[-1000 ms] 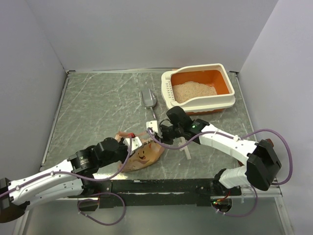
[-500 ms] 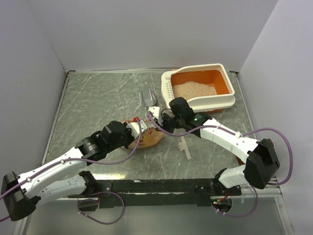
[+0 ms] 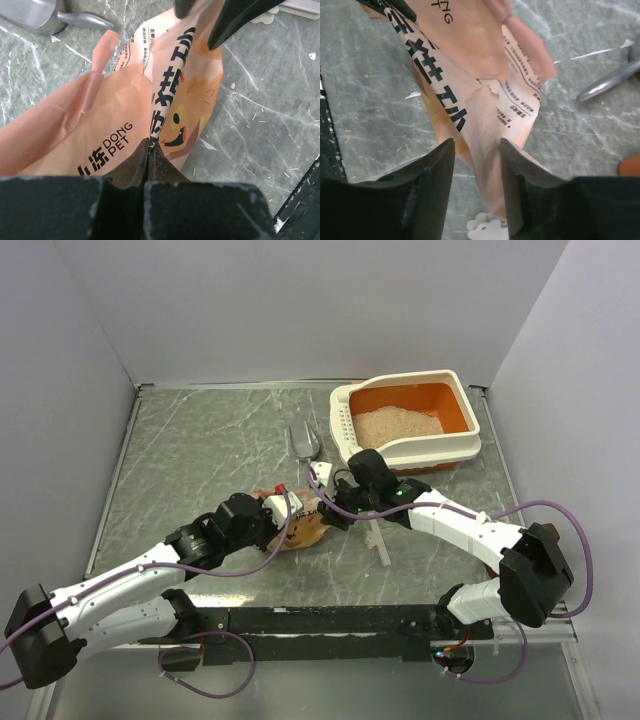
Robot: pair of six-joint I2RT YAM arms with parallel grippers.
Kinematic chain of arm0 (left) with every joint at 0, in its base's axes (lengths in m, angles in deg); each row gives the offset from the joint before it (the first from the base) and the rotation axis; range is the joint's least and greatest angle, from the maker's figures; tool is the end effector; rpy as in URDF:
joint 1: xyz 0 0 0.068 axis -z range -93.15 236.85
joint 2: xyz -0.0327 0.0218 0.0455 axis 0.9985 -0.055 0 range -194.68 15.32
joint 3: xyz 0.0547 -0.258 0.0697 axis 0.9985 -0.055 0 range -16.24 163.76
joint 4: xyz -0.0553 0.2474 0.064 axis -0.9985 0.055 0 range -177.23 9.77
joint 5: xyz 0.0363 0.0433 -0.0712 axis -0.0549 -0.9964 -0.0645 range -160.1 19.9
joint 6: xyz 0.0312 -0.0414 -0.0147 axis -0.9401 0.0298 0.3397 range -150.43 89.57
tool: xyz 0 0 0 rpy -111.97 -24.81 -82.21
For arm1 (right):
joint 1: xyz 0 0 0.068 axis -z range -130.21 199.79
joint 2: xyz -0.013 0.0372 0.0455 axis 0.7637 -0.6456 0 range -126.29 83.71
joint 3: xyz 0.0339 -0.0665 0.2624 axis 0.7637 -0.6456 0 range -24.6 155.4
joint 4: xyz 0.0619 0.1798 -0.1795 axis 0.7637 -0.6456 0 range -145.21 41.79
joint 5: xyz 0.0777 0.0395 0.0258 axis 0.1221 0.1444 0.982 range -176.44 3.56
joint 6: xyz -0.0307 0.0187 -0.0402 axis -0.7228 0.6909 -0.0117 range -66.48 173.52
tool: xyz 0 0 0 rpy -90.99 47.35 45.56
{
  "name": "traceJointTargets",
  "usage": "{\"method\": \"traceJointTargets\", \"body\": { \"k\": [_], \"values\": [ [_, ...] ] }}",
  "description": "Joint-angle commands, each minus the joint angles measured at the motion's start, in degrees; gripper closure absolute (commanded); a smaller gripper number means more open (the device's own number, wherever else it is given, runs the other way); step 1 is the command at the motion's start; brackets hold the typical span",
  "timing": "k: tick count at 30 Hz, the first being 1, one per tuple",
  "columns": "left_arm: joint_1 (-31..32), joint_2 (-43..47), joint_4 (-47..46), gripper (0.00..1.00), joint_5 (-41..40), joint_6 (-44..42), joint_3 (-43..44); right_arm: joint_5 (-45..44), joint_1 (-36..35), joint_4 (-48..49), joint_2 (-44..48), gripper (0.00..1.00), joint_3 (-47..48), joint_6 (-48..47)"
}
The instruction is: Fill the litter box with clean litter
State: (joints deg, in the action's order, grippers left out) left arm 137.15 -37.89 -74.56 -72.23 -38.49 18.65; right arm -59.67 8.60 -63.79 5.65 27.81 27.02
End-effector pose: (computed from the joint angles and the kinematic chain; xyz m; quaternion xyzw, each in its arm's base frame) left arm 0.1334 -0.1586 0.2486 0.4163 0.7642 -0.1624 0.4652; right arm 0.2090 0.2043 0.2501 -0.5729 0.6827 0.2604 0.3714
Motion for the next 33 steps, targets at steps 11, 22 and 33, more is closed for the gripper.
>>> {"method": "traceJointTargets", "body": {
  "k": [11, 22, 33],
  "values": [
    [0.85, 2.23, -0.80, 0.99, -1.20, 2.17, -0.71, -31.46, 0.50, -1.12, 18.72, 0.01, 0.34, 30.41],
    [0.94, -0.49, 0.60, 0.99, -3.49, 3.31, 0.44, -39.50, 3.92, -20.97, 14.27, 0.16, -0.72, 47.58],
    [0.94, -0.50, 0.87, 0.99, -5.16, 3.84, 0.70, -35.11, 2.34, -23.37, 2.39, 0.31, -1.25, 52.60]
  ]
}}
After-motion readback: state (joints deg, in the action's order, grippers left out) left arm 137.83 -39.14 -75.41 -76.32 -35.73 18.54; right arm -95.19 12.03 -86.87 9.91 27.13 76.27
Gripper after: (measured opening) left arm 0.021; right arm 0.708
